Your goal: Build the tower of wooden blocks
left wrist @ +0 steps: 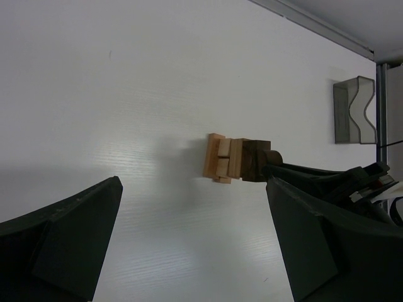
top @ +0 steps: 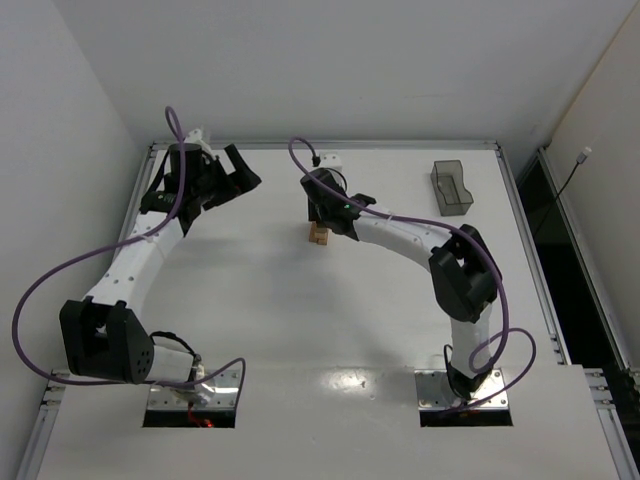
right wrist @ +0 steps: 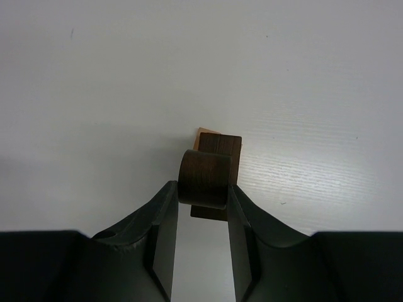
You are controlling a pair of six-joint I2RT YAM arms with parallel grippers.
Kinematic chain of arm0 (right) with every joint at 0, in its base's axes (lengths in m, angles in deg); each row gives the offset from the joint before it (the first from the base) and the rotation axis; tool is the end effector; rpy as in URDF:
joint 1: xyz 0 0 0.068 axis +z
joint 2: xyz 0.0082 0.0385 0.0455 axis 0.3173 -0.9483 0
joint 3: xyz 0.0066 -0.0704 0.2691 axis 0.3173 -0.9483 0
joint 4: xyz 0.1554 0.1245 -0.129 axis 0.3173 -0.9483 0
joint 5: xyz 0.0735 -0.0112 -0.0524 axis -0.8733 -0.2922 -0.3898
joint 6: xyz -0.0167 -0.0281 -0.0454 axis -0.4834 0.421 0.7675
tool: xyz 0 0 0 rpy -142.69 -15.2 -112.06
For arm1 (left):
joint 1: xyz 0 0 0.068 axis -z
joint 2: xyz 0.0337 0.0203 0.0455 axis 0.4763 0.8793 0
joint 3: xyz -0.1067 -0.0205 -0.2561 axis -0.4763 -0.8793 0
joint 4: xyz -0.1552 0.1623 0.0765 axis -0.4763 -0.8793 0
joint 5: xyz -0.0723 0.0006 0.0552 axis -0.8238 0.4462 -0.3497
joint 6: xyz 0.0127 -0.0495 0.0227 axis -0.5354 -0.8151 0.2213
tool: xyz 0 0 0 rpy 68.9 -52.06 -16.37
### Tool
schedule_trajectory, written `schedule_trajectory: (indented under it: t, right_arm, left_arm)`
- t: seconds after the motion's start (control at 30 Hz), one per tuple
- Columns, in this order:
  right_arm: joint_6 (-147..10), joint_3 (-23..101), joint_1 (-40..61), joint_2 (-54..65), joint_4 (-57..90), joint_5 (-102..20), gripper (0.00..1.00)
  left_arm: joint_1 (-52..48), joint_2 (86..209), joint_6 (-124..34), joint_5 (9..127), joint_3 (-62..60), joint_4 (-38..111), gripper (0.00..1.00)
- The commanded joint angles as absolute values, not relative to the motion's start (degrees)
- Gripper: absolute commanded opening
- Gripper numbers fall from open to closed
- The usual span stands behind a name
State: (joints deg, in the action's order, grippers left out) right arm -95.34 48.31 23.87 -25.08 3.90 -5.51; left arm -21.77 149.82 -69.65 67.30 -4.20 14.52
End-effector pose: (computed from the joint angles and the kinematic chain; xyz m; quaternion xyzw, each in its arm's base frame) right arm 0.3263 0.2729 0.2498 0.0361 0.8843 0.0803 0.4586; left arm 0.2850 -0.0395 0.3476 -0.1838 0.8402 -0.2499 0.4448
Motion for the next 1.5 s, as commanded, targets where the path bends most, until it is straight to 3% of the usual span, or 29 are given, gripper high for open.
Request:
schedule_trajectory:
  t: [0.0, 0.4, 0.6, 0.83, 1.13, 1.17, 1.47]
  right_arm:
    - [-97.0, 49.8, 23.2, -25.3, 5.2, -5.0, 0.0]
    - [-97.0, 49.2, 22.6, -25.3, 4.7, -5.5, 0.0]
    - [-97.0, 49.8, 22.6, -25.8, 4.7, -6.6, 0.12]
    - [-97.0, 49.8, 22.6, -25.8, 4.7, -6.6, 0.17]
    - [-96.5, 50.3, 22.6, -26.4, 4.7, -6.6, 0.42]
    - [-96.5, 50.3, 22.6, -26.4, 4.7, -6.6, 0.48]
    - [-93.9, 49.7, 22.6, -24.7, 7.0, -7.2, 0.61]
  left_arm:
    - [-22.5, 150.3, -70.3, 66.2, -4.3, 16.5, 0.98]
    - [-23.0, 150.8, -70.9, 65.1, -4.9, 17.0, 0.98]
    - [-23.5, 150.8, -70.9, 64.6, -4.9, 17.0, 0.98]
    - [-23.5, 151.4, -71.5, 64.6, -4.9, 17.0, 0.98]
    - [-23.5, 151.4, -72.0, 64.0, -5.4, 17.6, 0.98]
    - [-23.5, 151.4, -72.0, 63.5, -5.4, 17.6, 0.98]
    - [-23.5, 151.4, -72.0, 63.5, -5.4, 17.6, 0.98]
